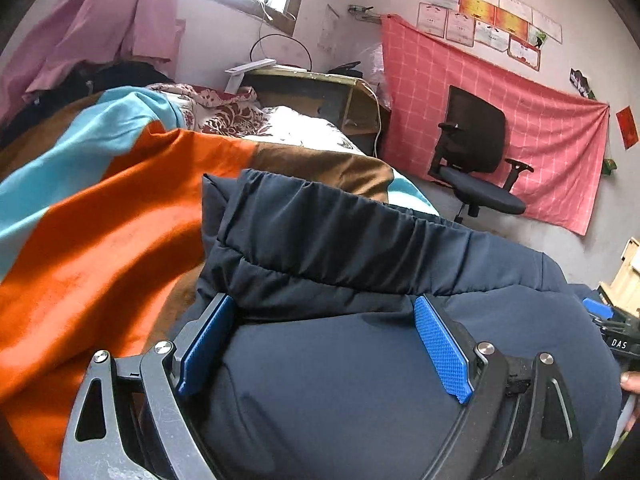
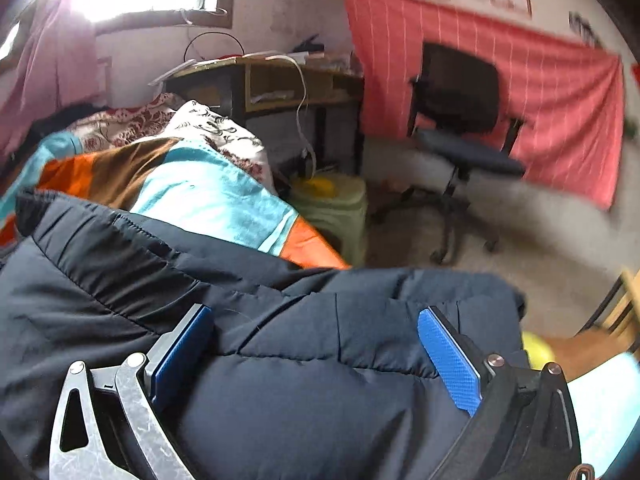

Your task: Fold large clothes

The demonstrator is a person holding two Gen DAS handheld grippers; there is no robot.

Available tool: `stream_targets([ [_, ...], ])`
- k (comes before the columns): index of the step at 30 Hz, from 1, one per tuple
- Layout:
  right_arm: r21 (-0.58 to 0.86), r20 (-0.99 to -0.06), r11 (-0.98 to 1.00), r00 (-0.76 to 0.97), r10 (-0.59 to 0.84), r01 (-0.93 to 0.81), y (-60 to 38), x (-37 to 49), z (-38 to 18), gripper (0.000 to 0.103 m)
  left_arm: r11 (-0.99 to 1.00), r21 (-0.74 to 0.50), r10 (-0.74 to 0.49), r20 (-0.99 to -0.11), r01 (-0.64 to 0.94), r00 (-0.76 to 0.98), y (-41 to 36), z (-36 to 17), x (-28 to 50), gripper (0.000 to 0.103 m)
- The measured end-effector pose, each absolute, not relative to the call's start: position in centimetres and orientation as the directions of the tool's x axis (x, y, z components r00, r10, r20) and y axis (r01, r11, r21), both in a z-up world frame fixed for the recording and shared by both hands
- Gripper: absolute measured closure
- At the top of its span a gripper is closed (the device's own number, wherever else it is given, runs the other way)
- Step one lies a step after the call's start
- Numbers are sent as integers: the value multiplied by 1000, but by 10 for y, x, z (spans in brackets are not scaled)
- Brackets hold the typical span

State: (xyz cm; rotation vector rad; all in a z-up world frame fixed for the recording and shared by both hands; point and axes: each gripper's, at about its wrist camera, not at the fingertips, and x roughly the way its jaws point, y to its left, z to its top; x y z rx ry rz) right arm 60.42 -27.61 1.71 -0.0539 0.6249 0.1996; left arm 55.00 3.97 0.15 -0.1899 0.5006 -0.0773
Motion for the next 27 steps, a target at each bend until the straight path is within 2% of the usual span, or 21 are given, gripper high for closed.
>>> stream_targets([
  [6, 84, -571, 975, 792, 216, -206, -284, 602, 13, 0, 957, -279, -204, -470, 75, 859, 52, -6, 553, 11],
  [15, 82, -539, 976, 815, 212, -200, -284, 596, 11, 0, 953, -290, -220, -461, 88, 860, 59, 0, 545, 11],
  [19, 74, -515, 977, 831, 210, -201, -286, 587, 14, 0, 950, -295, -240, -486, 101, 840, 67, 2, 542, 11],
  [27, 118, -524, 972, 818, 236, -205, -297, 578, 19, 0, 951, -298, -231, -517, 80, 824, 85, 18, 527, 11],
])
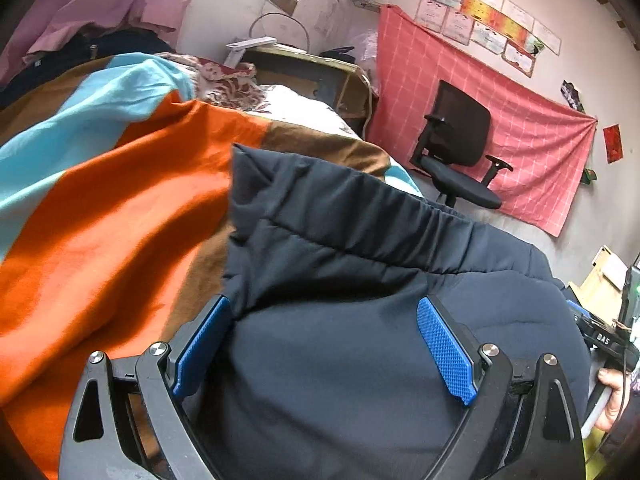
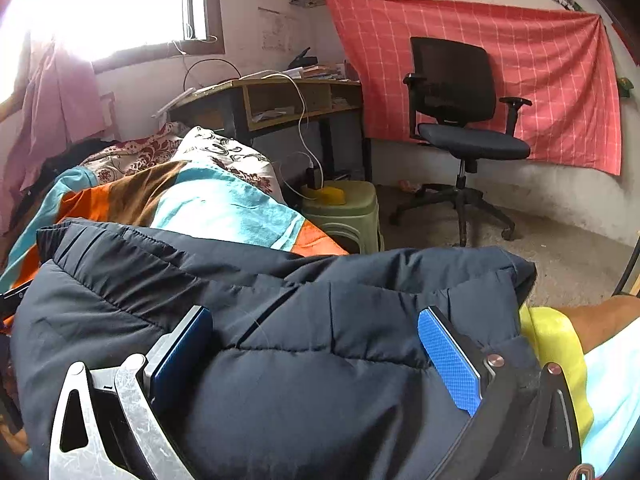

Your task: Fold large clothes

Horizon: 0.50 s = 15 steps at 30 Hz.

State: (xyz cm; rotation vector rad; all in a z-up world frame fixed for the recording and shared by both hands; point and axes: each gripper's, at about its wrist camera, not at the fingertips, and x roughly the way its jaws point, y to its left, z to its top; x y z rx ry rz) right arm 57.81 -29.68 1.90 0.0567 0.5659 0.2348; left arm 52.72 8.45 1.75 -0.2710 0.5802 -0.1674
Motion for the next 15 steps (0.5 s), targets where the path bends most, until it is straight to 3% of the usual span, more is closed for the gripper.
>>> stream_targets([
  [10, 8, -524, 992, 845, 111, -126, -333, 540, 25, 0, 923, -386, -242, -579, 0, 779, 146, 3, 506, 11],
  [15, 76, -556, 997, 829, 70, -33, -370, 534, 19, 0, 916, -401, -286, -596, 31, 750, 154, 2, 498, 11],
])
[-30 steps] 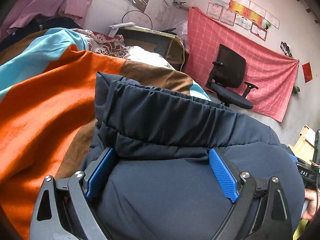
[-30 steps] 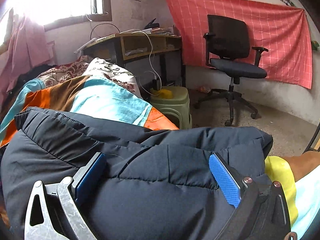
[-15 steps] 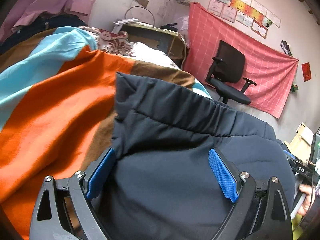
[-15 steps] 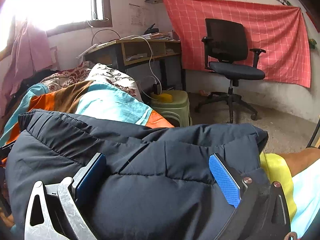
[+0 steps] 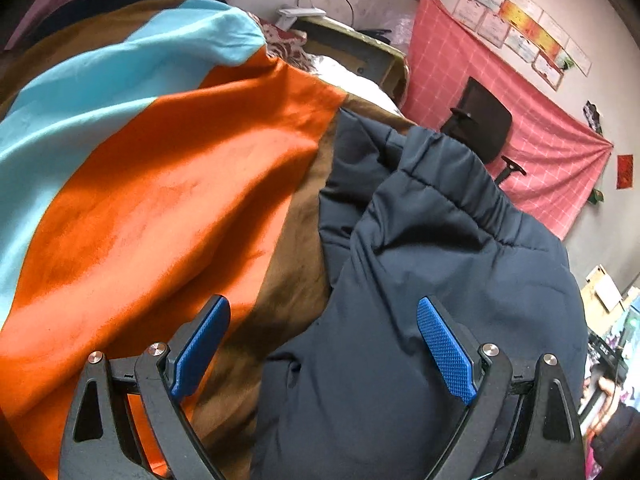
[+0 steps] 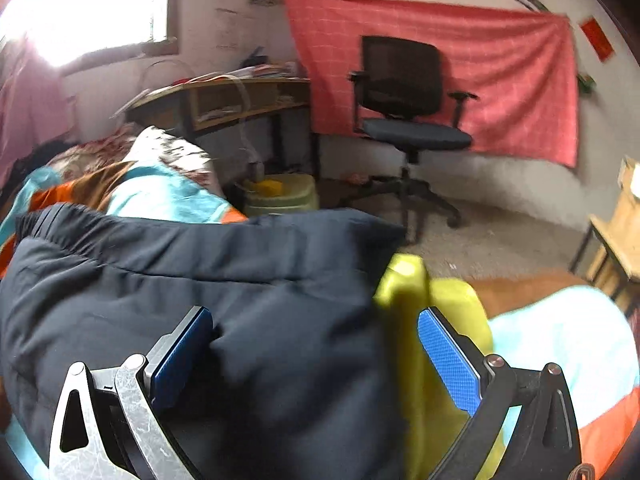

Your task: Fold large clothes

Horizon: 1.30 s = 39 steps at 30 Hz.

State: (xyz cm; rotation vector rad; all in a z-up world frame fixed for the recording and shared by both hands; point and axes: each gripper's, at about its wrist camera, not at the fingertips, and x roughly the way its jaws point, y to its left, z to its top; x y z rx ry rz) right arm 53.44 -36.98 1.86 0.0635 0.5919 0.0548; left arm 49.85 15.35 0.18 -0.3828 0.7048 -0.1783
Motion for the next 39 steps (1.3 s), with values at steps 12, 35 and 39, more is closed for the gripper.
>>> stream_targets([
  [12, 638, -639, 770, 572, 514, 21, -456, 561, -55, 0, 835, -528, -499, -607, 155, 619, 134, -19, 508, 9],
  [35, 80, -557, 990, 818, 144, -120, -358, 496, -29, 0, 806, -562, -528, -535, 189, 660, 142, -50, 497, 1],
  [39, -160, -465, 986, 884, -42, -37, -328, 484, -27, 0, 807, -559, -526, -534, 190, 663, 140, -51, 496, 1],
])
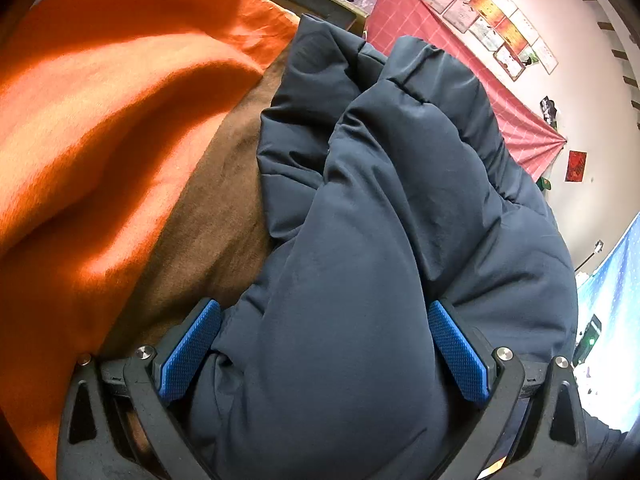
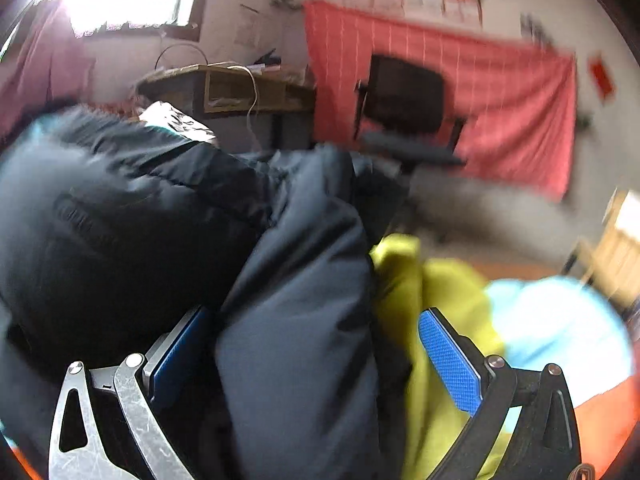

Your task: Fold large clothes

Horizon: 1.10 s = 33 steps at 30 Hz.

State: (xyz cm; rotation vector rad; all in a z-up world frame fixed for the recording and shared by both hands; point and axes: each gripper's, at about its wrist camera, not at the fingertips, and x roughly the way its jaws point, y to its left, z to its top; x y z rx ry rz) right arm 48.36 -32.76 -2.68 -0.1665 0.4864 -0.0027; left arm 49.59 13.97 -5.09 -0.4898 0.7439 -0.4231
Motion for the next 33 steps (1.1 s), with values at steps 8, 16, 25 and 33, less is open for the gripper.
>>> stream_targets([
  [8, 217, -580, 950, 753, 311, -225, -383, 518, -40, 0, 814, -551, -518, -547, 183, 658, 135, -49, 499, 1],
  [16, 709, -434, 629, 507, 745, -317, -440, 568, -73, 0, 775, -610, -586, -595, 164, 550, 134, -47, 526, 1],
  [25, 687, -505, 657, 447, 739, -310, -431, 566, -57, 0, 781, -611, -577, -632, 124, 518, 129, -34, 535, 21],
  [33, 571, -612, 775, 489, 621, -271, -403, 550, -28, 45, 850, -515, -485, -678, 114, 552, 105, 1, 522, 76],
])
